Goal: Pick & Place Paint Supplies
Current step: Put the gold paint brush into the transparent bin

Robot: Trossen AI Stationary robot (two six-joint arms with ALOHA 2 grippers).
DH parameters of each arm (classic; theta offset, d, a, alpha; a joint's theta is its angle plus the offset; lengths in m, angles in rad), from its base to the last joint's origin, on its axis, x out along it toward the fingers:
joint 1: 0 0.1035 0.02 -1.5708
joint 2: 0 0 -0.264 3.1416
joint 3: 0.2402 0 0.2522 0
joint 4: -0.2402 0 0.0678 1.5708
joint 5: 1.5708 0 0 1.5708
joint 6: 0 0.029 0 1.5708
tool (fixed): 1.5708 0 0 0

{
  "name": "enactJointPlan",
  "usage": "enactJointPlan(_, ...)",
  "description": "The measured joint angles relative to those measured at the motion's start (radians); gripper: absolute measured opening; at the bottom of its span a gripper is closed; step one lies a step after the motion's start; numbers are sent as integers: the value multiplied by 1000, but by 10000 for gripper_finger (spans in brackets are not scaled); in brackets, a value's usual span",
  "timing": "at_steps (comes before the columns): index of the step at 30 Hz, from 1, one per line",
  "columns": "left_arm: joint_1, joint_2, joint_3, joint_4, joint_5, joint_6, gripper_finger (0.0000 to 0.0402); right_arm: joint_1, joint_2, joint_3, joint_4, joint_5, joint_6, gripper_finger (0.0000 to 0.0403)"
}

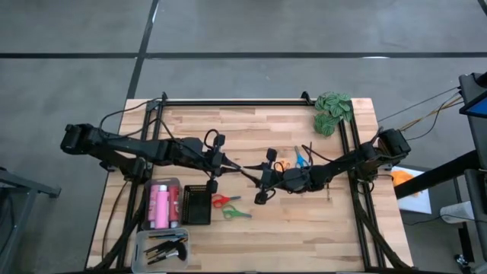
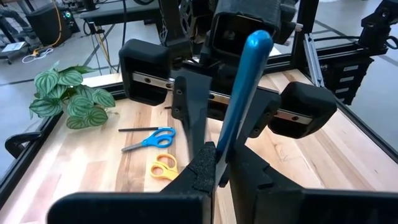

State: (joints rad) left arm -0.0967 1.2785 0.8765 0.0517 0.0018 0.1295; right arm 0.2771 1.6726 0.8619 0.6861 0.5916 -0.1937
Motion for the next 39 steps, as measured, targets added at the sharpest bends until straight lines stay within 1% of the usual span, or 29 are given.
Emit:
enactJointPlan(4,0,0,0,-1,3,-3,23,-1,-1,0,1,9,53,139)
enactJointPlan(9,-1,1,0,-6,6,-3,23,-1,-2,2,5,10,60,201)
enactJointPlan(15,-1,1,0,-4,5,-3,23,-1,-2,2,3,8,61,247)
enactJointPlan(19,-1,1,0,-3,2,-2,23,3,-2,2,2,6,64,259)
enactJointPlan(25,0,1,0,0,-1,1,23,41,-11,2,-8,5,66,260)
enactJointPlan(27,0,1,0,0,-1,1,23,59,-26,2,-34,5,91,260)
enactJointPlan(32,0,1,0,-3,-1,1,23,98,-91,2,-200,10,168,260)
enactJointPlan(39,0,1,0,-4,-1,1,23,125,-203,2,-444,11,282,260)
